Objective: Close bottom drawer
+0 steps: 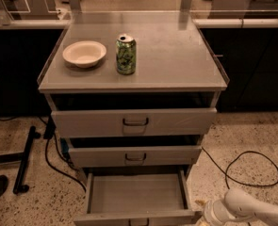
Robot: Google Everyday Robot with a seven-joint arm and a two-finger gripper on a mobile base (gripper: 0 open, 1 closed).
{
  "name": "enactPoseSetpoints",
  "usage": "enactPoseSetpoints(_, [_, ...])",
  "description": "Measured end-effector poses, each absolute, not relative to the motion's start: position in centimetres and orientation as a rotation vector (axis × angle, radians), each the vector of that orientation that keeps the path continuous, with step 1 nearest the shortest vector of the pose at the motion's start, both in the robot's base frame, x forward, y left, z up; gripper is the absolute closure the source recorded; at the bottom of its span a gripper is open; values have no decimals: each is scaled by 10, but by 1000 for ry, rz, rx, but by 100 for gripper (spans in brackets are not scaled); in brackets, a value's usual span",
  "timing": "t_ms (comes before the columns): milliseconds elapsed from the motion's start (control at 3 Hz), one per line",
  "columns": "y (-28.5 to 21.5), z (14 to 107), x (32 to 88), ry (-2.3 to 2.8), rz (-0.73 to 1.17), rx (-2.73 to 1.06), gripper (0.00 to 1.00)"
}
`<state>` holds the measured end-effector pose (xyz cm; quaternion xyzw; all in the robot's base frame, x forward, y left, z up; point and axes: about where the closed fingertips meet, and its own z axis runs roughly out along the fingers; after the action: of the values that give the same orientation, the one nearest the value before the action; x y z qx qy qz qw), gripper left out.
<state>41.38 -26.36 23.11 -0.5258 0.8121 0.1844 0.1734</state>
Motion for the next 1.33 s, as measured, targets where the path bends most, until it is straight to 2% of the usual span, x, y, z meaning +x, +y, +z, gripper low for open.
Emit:
enactPoseSetpoints(1000, [-269,198,401,2293,572,-1438,88])
enactPoseSetpoints(1333, [-269,186,401,2277,576,-1422,100])
